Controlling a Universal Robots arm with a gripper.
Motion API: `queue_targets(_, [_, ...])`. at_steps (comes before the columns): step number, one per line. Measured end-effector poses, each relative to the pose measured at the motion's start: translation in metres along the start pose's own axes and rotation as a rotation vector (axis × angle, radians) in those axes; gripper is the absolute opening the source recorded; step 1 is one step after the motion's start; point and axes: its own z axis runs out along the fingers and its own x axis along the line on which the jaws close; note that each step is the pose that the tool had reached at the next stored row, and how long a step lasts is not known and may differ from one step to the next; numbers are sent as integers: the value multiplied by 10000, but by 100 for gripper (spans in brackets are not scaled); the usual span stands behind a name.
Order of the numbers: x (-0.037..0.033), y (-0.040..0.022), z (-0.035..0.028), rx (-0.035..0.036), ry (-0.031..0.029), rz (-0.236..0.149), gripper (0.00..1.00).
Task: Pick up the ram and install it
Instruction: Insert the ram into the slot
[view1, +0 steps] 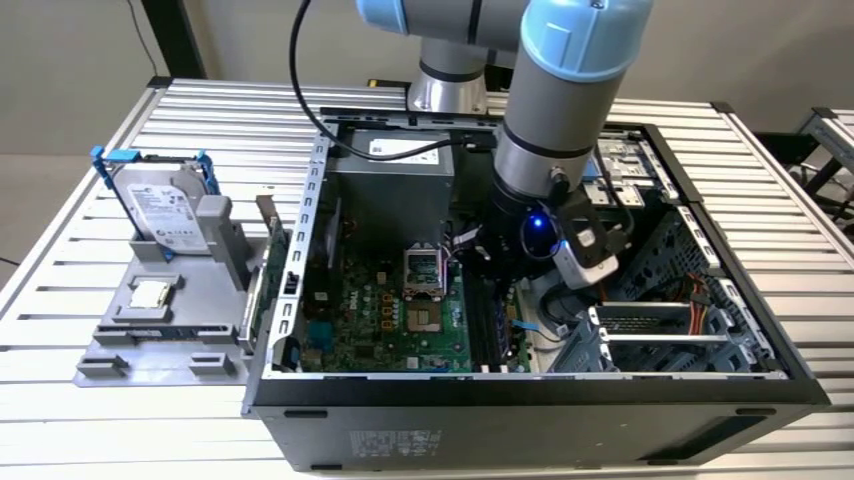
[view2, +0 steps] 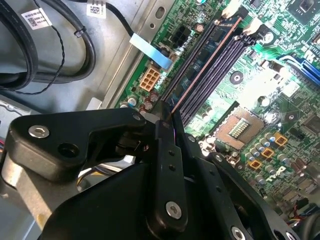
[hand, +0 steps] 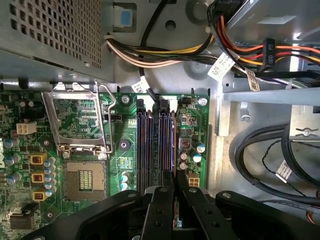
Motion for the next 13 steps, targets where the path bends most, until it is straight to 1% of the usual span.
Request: queue_targets(13, [0,6,32,9,-1,0,0])
